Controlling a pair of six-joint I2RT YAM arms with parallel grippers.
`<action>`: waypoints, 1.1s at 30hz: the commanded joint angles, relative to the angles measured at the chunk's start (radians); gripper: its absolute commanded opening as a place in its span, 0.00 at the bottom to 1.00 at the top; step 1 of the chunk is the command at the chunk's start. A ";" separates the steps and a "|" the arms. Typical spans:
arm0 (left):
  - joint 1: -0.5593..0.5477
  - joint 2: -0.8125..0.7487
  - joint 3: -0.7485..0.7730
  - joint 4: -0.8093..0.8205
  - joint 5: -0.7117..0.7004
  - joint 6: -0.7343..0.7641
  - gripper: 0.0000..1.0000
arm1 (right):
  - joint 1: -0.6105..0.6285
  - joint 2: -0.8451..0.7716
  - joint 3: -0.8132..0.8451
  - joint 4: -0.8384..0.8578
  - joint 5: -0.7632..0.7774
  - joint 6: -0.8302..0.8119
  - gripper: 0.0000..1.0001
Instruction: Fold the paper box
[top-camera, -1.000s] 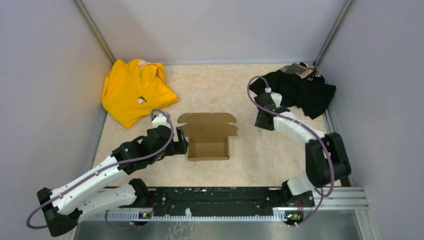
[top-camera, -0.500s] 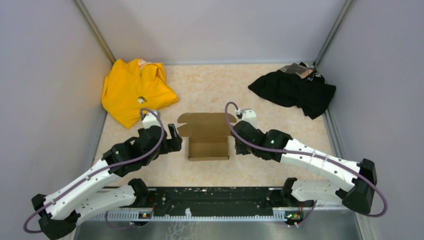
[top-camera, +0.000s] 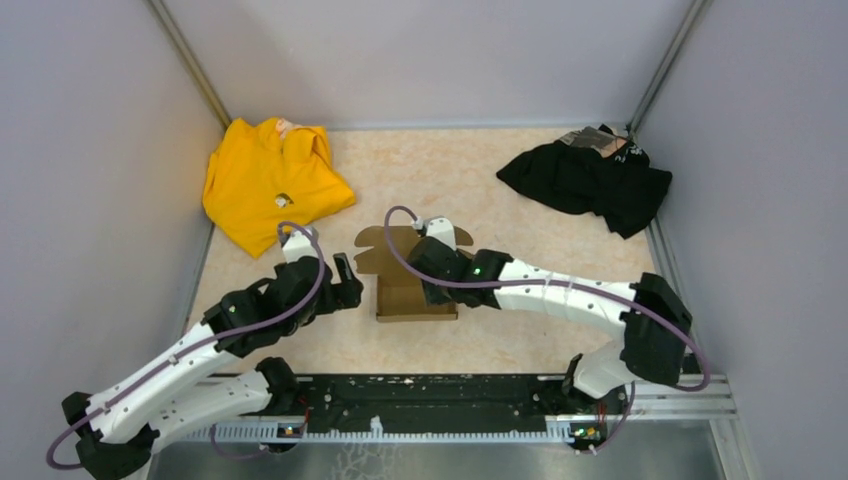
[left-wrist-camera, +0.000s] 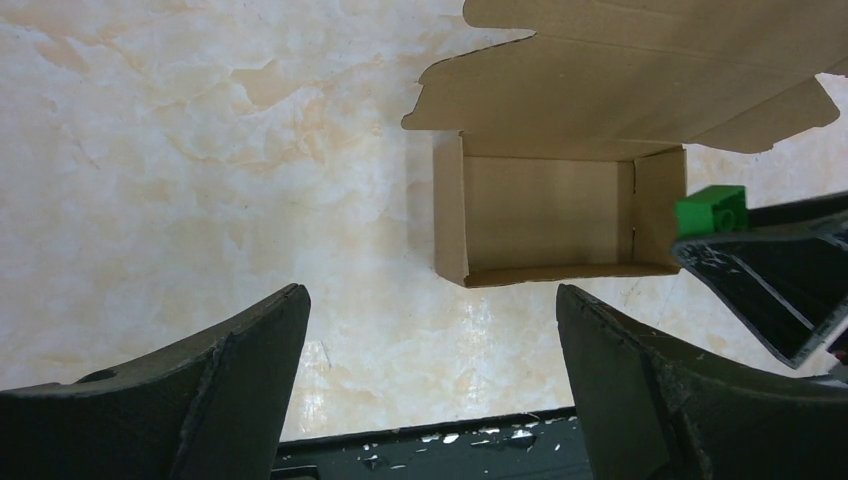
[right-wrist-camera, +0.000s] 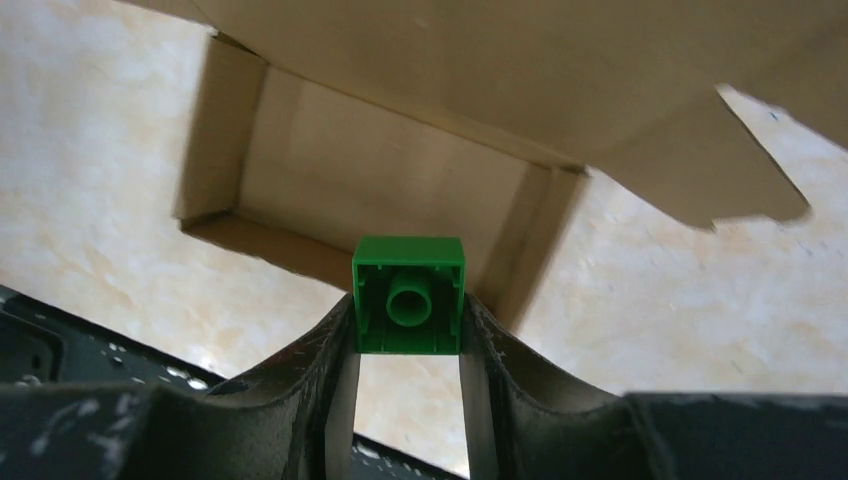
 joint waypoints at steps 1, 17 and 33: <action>0.004 -0.027 -0.006 -0.021 0.007 -0.017 0.98 | 0.008 0.078 0.097 0.118 -0.056 -0.047 0.14; 0.004 0.020 -0.023 0.038 0.018 -0.008 0.98 | 0.024 0.025 0.066 0.069 -0.081 -0.106 0.73; 0.097 0.140 0.156 0.193 -0.018 0.470 0.99 | -0.297 -0.350 -0.050 0.068 -0.223 -0.496 0.75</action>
